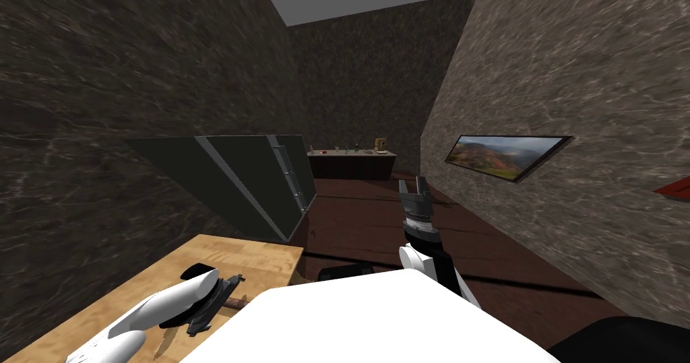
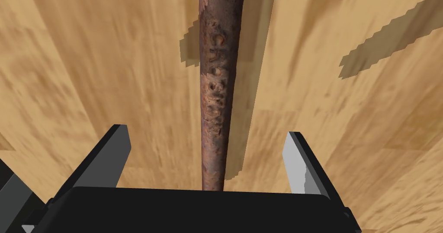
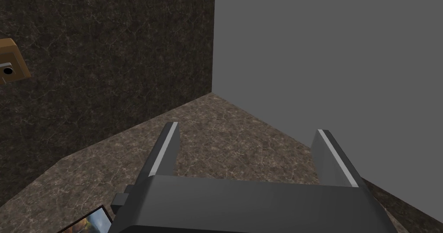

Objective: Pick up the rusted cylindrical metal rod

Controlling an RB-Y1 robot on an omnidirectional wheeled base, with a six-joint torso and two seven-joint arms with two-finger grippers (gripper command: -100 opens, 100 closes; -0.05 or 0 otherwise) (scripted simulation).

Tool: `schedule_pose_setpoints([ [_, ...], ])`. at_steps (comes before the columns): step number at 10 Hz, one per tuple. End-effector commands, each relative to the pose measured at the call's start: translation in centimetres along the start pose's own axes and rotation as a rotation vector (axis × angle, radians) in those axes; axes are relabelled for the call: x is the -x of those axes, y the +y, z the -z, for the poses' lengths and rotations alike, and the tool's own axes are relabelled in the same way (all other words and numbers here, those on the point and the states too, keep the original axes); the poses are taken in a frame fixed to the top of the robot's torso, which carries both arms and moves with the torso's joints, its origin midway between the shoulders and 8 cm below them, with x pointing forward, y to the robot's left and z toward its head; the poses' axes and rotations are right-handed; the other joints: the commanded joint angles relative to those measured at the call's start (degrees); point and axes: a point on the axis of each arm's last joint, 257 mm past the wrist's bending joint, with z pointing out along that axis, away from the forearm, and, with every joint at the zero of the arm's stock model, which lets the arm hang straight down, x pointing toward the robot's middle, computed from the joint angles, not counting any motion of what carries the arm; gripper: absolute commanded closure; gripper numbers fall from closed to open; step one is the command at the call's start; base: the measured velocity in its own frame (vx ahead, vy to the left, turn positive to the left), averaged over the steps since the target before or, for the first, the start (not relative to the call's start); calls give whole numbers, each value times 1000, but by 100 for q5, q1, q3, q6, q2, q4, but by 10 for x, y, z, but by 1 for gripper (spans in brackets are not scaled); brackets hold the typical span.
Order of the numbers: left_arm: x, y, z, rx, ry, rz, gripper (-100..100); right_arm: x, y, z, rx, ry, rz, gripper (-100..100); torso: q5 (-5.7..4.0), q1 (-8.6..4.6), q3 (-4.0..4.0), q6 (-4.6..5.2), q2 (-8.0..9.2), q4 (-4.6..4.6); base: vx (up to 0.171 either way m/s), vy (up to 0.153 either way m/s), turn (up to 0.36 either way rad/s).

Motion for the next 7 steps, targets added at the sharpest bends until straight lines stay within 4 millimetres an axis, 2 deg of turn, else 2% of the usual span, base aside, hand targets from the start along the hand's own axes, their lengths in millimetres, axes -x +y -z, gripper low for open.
schedule_pose_setpoints([
  [1, 0, 0, 0, 0, 0, 0, -100, 0, 0, 0, 0, 0, 0, 0, 0, 0, 0, 0, 0, 0, 4, 9, -5],
  [2, -1, 2, 0, 4, 3, 0, 0, 0, 0, 0, 0, 0, 0, 0, -1, -4, 1, 1, 2, 1, 0, 0, 0],
  [3, -5, -12, -5, 0, 6, -8, -100, 0, 0, 0, 0, 0, 0, 0, -2, -7, 2, 0, 3, 1, -16, 15, 101],
  [4, -12, -12, -13, 16, 13, -18, -100, 0, 0, 0, 0, 0, 0, 0, -1, -3, 4, -1, 7, 2, -43, 28, 187],
  [5, -9, -27, -10, -4, 8, -19, -100, 0, 0, 0, 0, 0, 0, 0, 1, 1, 9, -3, 16, 3, -40, 18, 58],
  [6, -16, -28, -17, 12, 15, -28, -100, 0, 0, 0, 0, 0, 0, 0, 0, -1, 10, 2, 17, 4, -38, 26, 77],
  [7, -14, -41, -14, -7, 11, -31, -100, 0, 0, 0, 0, 0, 0, 0, 0, 1, 10, -1, 17, 4, -29, 17, 56],
])
